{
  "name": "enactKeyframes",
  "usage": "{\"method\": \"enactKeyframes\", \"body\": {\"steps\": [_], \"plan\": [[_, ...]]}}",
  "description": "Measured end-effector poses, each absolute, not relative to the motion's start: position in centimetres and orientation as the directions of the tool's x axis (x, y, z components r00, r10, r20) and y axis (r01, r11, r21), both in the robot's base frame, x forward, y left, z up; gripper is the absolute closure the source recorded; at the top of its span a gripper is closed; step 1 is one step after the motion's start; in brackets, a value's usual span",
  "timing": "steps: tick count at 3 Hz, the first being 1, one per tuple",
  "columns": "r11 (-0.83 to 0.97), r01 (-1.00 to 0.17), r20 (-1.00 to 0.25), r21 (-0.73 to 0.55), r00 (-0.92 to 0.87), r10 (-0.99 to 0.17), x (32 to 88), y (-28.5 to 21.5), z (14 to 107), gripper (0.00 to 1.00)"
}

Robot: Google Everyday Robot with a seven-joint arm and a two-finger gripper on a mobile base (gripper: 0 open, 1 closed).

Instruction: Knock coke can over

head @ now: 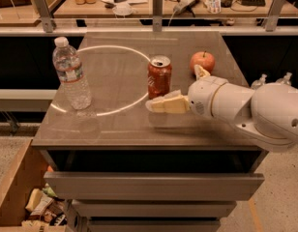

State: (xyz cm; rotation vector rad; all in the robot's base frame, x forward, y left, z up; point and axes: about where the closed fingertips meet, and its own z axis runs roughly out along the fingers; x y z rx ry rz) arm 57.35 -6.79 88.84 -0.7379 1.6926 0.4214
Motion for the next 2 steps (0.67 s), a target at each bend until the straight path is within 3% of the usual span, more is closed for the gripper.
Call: {"method": "enactKeyframes", "body": {"steps": [1, 2], "plan": [[0.714, -0.694, -0.969, -0.096, -0.098, -0.226, 58.5, -4.7, 88.6, 0.13], [0.694, -0.715, -0.974, -0.084, -0.088, -0.208, 59.4, -2.9, 88.5, 0.37]]}}
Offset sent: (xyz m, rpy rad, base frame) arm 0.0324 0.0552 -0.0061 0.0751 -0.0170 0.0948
